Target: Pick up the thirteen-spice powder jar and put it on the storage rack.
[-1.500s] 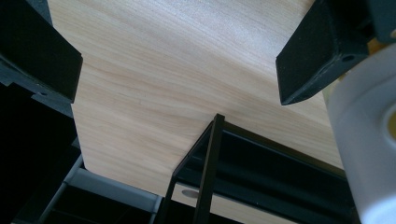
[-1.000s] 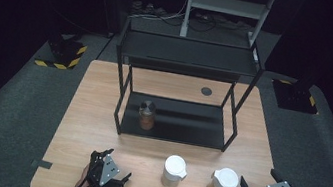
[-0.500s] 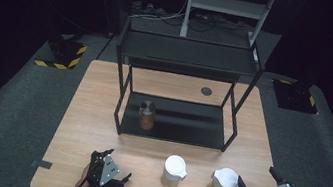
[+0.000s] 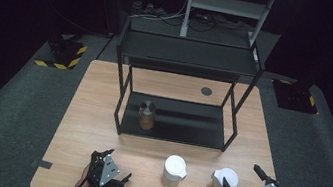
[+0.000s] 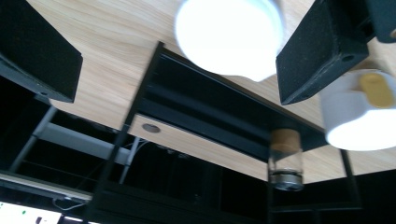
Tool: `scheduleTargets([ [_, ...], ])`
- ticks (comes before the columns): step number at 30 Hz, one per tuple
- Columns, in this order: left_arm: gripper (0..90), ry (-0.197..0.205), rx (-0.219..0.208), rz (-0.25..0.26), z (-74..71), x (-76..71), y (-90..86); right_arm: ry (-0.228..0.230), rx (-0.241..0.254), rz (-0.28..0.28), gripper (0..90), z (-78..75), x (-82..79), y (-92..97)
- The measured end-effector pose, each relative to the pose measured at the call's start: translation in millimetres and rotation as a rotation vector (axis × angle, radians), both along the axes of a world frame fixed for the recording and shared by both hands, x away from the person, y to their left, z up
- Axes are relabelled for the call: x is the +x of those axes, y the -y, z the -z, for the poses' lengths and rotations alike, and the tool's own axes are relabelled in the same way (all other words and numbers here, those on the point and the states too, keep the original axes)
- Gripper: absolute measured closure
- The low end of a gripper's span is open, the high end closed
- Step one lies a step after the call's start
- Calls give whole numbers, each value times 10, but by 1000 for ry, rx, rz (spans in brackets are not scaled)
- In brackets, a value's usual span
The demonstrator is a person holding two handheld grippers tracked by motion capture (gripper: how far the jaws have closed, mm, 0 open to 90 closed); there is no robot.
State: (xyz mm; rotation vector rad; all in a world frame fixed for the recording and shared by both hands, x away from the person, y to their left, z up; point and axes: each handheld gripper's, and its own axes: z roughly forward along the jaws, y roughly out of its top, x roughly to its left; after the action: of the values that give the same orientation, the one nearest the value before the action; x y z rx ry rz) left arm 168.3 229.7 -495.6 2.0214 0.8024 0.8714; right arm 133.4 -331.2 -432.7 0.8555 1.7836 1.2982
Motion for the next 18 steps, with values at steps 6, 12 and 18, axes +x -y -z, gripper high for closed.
scheduleTargets([
  [6, 11, -1, 0, 3, -1, 2, -3, -9, 5, -50, 0, 6, 18, -107],
  [12, 11, -2, 0, 5, -4, 6, -9, -9, 7, -90, 0, 4, 22, -231],
  [18, 11, -4, -4, 8, -5, 10, -18, -14, 11, -131, 0, 10, 39, -353],
])
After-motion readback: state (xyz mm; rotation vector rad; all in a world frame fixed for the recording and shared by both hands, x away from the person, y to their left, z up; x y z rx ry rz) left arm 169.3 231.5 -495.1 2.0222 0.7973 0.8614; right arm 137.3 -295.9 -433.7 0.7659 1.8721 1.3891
